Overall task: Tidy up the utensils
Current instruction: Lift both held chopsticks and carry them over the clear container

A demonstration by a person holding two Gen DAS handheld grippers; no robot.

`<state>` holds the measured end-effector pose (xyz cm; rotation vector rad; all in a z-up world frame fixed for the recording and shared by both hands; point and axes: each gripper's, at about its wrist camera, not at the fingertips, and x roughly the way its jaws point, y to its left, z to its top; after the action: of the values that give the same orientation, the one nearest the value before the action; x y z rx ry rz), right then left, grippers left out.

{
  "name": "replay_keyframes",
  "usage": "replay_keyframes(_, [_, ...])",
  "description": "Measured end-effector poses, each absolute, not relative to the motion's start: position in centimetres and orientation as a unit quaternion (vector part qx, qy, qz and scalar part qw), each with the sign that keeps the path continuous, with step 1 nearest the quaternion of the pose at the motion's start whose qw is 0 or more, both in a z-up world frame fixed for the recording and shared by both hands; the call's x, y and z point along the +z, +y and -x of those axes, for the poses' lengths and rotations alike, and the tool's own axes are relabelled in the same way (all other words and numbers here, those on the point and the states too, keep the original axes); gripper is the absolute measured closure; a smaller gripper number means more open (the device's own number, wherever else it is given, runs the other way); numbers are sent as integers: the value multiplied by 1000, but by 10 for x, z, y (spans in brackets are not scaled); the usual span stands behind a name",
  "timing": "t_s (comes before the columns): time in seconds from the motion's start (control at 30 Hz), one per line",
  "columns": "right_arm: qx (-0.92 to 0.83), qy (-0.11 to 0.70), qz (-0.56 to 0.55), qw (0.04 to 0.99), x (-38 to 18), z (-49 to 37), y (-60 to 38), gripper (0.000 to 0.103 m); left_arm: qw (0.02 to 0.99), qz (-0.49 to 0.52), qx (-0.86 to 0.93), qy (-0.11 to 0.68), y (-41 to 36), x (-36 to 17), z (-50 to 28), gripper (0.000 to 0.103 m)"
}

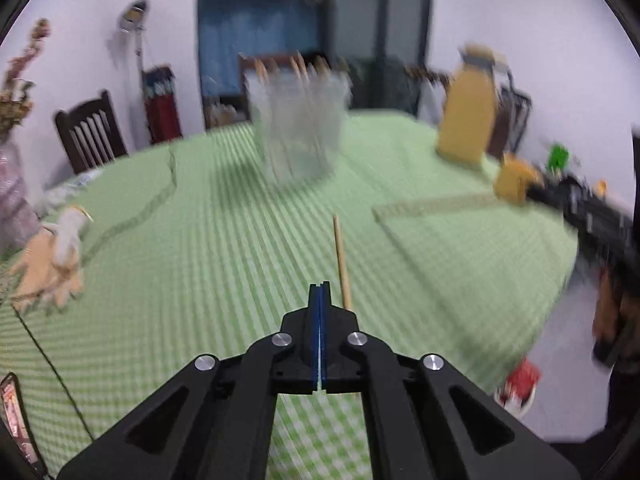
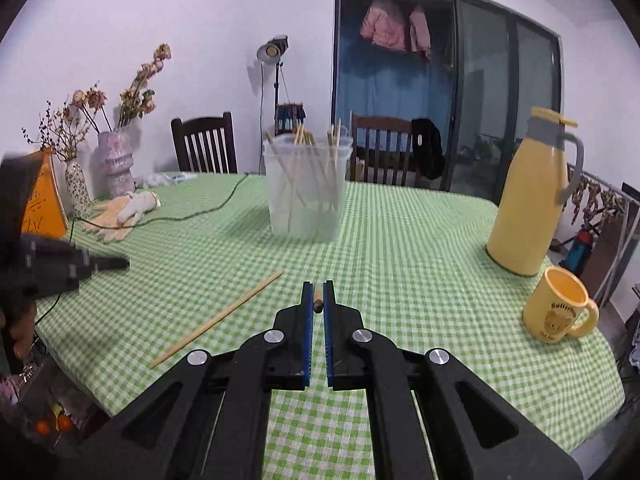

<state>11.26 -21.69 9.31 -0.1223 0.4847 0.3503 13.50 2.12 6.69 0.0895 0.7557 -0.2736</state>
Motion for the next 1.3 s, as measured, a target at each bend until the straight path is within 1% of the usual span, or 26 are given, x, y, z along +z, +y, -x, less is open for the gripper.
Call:
replay_keyframes(0.07, [169, 251, 55, 952, 85, -115, -220, 98, 908, -45, -137, 394, 17, 44, -132, 81])
replay_keyframes(0.1, [167, 255, 52, 951, 83, -115, -222, 98, 902, -38, -138, 408, 16, 34, -132, 55])
replay_keyframes(0.13, [164, 258, 49, 951, 81, -116, -224, 98, 896, -33, -142, 419, 14, 24, -132, 51])
replay_keyframes(0.27, [155, 268, 40, 950, 76, -118, -231, 98, 882, -42, -146, 446, -2, -1, -139, 54])
replay_keyframes(0.37, [155, 268, 35, 950, 75, -116, -235, 98, 883, -85, -138, 440, -14, -4, -140, 70])
replay_keyframes(0.43, [157, 269, 29, 950, 73, -115, -236, 98, 884, -88, -132, 440, -14, -2, -140, 99])
replay_keyframes(0.6, [159, 280, 27, 946, 66, -115, -235, 98, 882, -69, -120, 450, -1, 2, -136, 101])
replay_keyframes(0.7, [159, 274, 30, 948, 70, -114, -233, 98, 887, -67, -126, 439, 7, 16, -122, 101])
replay_keyframes(0.83, [162, 258, 42, 952, 81, -112, -230, 98, 900, -59, -126, 413, 24, 51, -113, 101])
replay_keyframes(1.0, [170, 236, 55, 955, 95, -109, -224, 98, 915, -46, -123, 382, 44, 95, -118, 101])
replay_keyframes(1.17, [173, 221, 62, 958, 106, -107, -222, 98, 925, -56, -125, 354, 51, 131, -124, 101])
replay_keyframes(1.3, [173, 206, 71, 961, 118, -110, -220, 98, 932, -83, -128, 329, 48, 159, -130, 101])
